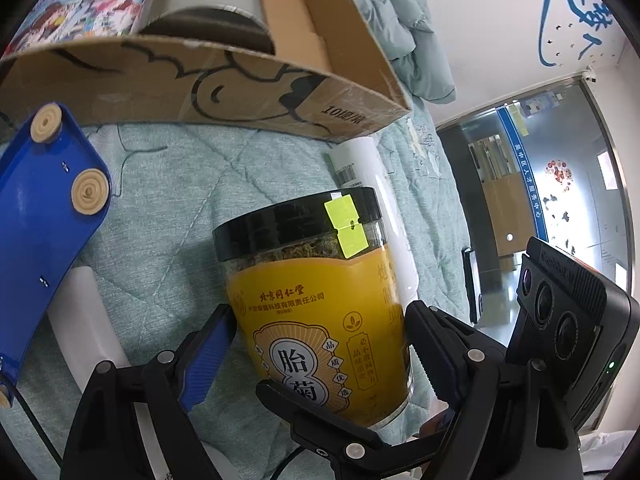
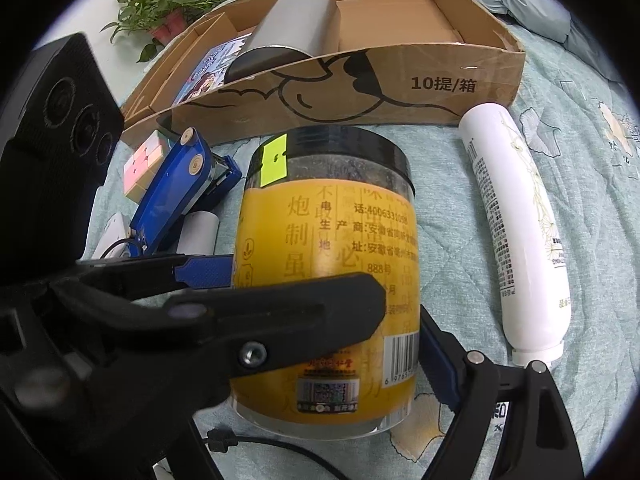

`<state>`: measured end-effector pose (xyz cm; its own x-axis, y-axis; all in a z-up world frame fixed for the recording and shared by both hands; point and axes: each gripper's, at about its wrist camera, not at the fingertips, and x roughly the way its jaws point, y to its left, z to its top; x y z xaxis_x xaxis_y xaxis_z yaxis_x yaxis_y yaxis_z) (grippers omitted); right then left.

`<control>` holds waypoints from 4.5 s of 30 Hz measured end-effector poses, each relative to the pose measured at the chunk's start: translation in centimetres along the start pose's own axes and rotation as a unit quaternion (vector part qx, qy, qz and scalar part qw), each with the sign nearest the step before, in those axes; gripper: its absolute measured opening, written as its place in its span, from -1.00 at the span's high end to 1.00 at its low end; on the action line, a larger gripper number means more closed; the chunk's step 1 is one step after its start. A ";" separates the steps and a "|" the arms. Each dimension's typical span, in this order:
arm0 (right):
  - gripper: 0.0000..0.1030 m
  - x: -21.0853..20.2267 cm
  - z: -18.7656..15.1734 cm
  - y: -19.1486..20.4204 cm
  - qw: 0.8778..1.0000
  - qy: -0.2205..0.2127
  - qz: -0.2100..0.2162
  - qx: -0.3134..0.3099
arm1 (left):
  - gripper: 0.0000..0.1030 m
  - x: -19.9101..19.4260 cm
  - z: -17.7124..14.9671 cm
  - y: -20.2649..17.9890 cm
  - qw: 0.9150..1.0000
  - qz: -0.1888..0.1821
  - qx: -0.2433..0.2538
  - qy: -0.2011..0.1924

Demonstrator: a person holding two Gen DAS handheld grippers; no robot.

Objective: Organize rigid objects
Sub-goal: 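Lift the yellow jar with both grippers and carry it over the box, then lower the yellow jar beside the silver cup and open both grippers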

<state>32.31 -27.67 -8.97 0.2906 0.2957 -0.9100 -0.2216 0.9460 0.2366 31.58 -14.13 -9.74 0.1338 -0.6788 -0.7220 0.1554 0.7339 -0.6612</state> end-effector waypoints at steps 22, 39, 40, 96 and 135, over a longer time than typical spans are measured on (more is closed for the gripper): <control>-0.64 -12.0 4.7 6.4 0.964 -0.233 -0.083 -0.097 | -0.63 -15.2 3.5 -9.3 0.967 -0.042 0.173 -0.185; -0.64 -12.9 6.4 6.0 0.958 -0.254 -0.097 -0.087 | -0.63 -15.0 6.9 -11.1 0.964 -0.047 0.190 -0.182; -0.64 -12.9 6.5 6.0 0.958 -0.255 -0.098 -0.087 | -0.63 -14.9 7.0 -11.1 0.963 -0.048 0.191 -0.182; -0.64 0.6 16.5 -4.1 0.997 -0.041 0.071 0.014 | -0.65 0.5 21.4 -4.5 0.990 0.118 0.074 -0.024; -0.92 1.6 15.8 -3.3 0.996 -0.084 0.008 0.016 | -0.63 -3.8 21.1 -2.8 0.970 0.156 0.140 -0.120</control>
<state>48.19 -28.18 -5.82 0.4390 0.3271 -0.8368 -0.1985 0.9437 0.2647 51.29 -14.06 -0.82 0.4369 -0.4344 -0.7876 0.3252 0.8927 -0.3120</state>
